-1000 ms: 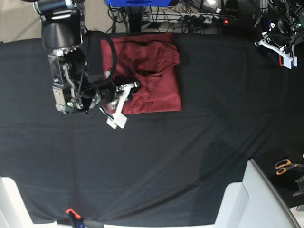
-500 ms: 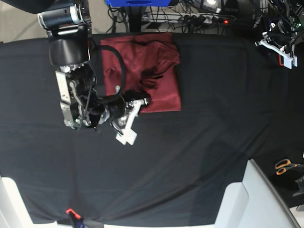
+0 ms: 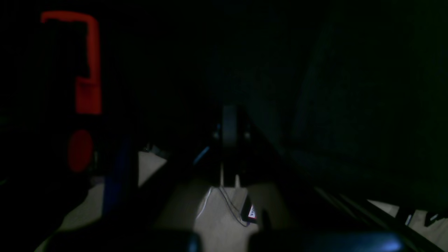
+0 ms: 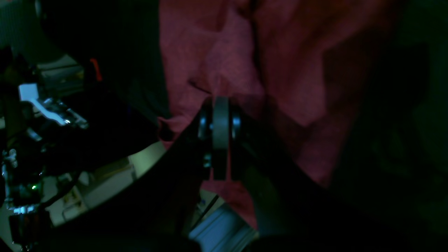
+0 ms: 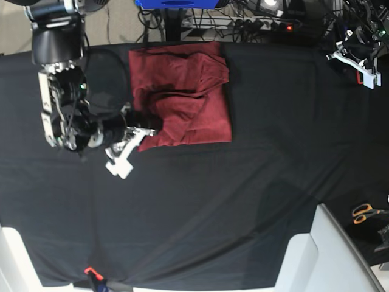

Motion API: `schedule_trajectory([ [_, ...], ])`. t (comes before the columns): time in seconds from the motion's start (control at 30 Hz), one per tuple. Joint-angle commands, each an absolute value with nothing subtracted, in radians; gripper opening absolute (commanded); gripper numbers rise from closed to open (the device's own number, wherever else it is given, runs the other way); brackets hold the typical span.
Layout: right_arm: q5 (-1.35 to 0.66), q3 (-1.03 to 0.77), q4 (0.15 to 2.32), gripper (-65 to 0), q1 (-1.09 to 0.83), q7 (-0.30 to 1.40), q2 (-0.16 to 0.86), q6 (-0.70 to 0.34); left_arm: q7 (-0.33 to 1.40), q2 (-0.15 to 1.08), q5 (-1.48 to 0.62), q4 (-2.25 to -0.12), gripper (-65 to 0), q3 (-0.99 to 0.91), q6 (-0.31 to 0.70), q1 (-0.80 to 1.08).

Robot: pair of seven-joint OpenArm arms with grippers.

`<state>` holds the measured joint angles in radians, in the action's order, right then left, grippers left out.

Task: Fold the T-shirt properly
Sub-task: 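Pull the right gripper out from the shirt's side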

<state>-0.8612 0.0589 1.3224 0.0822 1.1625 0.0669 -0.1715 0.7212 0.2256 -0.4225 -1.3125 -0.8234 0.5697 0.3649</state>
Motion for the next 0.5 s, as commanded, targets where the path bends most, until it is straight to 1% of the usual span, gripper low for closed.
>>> schedule_trajectory([
  [0.0,-0.88,0.056,1.339,-64.2,0.079,1.164,0.068,-0.171,0.705,0.243,-0.432,-1.325,-65.0,-0.828,0.575,0.366],
  [0.23,-0.874,0.062,1.337,-64.2,0.018,1.122,0.071,-0.174,0.705,0.243,-0.432,-1.325,-65.0,-0.828,0.575,0.366],
  [0.47,-0.88,0.056,1.382,-64.2,-0.004,1.119,0.12,-0.176,0.704,0.243,-0.432,-1.325,-65.0,-0.828,0.575,0.375],
])
